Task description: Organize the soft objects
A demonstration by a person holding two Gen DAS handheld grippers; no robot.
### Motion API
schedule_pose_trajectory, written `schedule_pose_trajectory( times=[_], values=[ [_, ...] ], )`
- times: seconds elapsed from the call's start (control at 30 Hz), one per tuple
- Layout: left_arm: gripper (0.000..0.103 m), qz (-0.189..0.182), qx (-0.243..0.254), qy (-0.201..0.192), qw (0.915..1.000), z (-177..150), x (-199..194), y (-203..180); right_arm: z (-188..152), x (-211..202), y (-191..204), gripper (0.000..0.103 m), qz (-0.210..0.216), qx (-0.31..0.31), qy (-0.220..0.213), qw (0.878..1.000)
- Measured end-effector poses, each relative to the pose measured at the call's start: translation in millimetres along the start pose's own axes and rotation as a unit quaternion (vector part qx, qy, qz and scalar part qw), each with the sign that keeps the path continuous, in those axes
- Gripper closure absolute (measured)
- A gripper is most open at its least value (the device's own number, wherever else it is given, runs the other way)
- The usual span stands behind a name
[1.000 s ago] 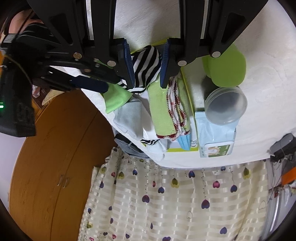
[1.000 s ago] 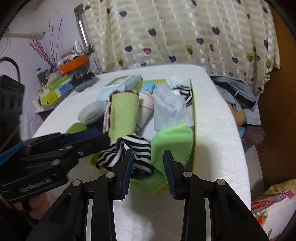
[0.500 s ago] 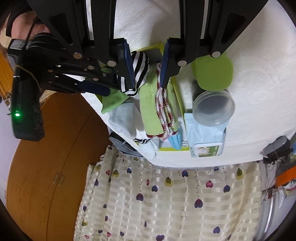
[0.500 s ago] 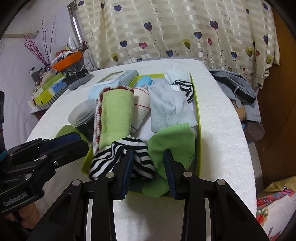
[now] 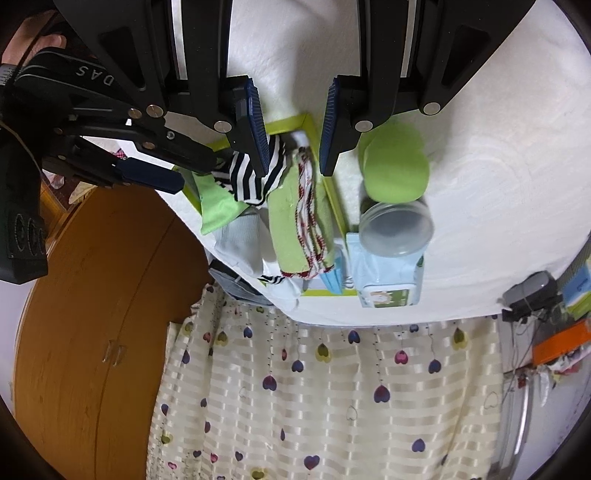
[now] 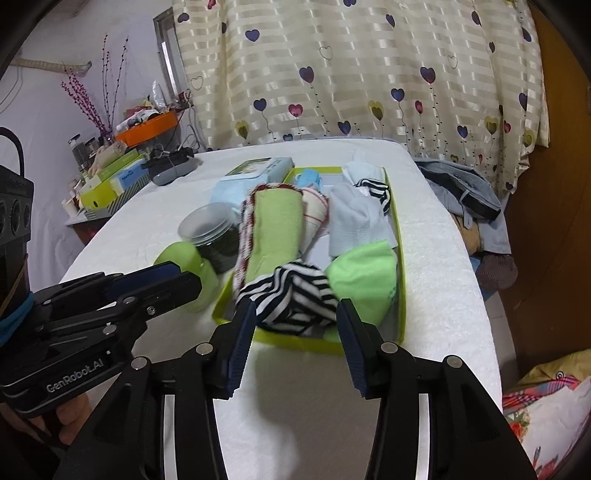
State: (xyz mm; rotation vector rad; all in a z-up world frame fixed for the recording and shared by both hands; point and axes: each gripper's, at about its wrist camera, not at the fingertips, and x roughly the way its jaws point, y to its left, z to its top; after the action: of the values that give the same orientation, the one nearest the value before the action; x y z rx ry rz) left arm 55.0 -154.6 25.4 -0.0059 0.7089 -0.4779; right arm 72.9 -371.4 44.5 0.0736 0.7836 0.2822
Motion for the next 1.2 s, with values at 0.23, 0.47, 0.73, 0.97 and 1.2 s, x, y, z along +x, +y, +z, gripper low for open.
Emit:
schedule_pose_trajectory(
  times=[0.23,0.47,0.73,0.97,1.2],
  values=[
    [0.075,0.022,-0.005,-0.001,0.9998,-13.0,-11.1,8.2,-11.4,-7.6,16.7,0.056,-0.004,-0.01,-0.002,1.0],
    [0.075,0.032,-0.01,0.007,0.9994,-29.1,-16.1,18.1,-27.5,1.4,20.7,0.056,-0.009,-0.006,0.018,1.0],
    [0.075,0.048,-0.017,0.025,0.9984,-40.0,-4.0,24.4,-32.9,20.4,9.0,0.056,-0.021,0.006,0.041,0.999],
    [0.075,0.063,-0.024,0.044,0.9968,-41.7,9.7,27.1,-30.1,32.5,0.4,0.056,-0.027,0.011,0.046,0.999],
    [0.075,0.076,-0.03,0.054,0.9952,-43.3,17.9,27.5,-22.7,39.8,-2.0,0.056,-0.026,0.01,0.05,0.998]
  ],
)
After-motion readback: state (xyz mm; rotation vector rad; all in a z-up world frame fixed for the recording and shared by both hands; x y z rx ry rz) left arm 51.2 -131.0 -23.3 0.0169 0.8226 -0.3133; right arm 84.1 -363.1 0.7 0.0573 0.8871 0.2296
